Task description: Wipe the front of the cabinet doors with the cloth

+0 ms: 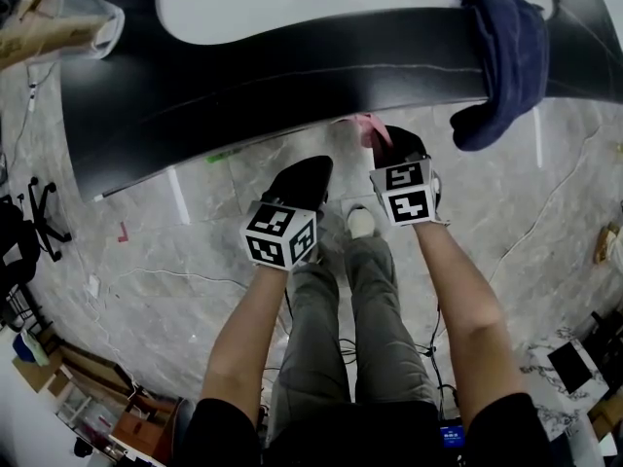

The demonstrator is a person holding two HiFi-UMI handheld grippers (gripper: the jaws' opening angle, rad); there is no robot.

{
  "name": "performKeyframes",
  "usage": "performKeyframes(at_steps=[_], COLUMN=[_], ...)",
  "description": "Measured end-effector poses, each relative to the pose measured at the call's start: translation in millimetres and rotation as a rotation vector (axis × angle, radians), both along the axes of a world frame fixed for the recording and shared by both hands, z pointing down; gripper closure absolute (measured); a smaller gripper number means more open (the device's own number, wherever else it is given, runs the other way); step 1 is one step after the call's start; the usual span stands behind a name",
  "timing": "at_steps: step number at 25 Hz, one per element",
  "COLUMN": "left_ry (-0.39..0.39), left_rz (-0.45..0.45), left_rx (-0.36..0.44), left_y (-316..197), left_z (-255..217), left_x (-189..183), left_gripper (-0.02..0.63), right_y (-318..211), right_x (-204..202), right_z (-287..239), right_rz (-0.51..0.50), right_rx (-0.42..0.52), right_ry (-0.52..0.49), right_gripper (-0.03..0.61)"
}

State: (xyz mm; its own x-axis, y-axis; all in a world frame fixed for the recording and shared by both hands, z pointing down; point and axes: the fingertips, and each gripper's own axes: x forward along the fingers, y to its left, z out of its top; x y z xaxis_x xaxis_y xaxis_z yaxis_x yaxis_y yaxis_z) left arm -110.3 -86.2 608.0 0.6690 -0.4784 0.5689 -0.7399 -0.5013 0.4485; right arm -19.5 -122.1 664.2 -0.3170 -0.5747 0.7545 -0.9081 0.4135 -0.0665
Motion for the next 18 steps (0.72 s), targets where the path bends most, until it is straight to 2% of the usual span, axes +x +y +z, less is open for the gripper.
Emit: performKeyframes(at_steps=[12,18], left_ry=[-0.007,0.019], left_rz=[0.028,0.020], left_rx=[-0.008,-0.014], left_y=[19.8,41.0], left_z=[-15.6,-36.8], left_x=[3.6,0.2], left_gripper=[0.603,0.603], right_y=[26.6,47.2], right_x=[1.9,-6.0], right_z=[-29.4,-61.3], right_rz=[0.023,0.025], right_rx=[0.015,0.033], right_ry=[-0.041,-0.070], right_gripper=[0.537,0.537])
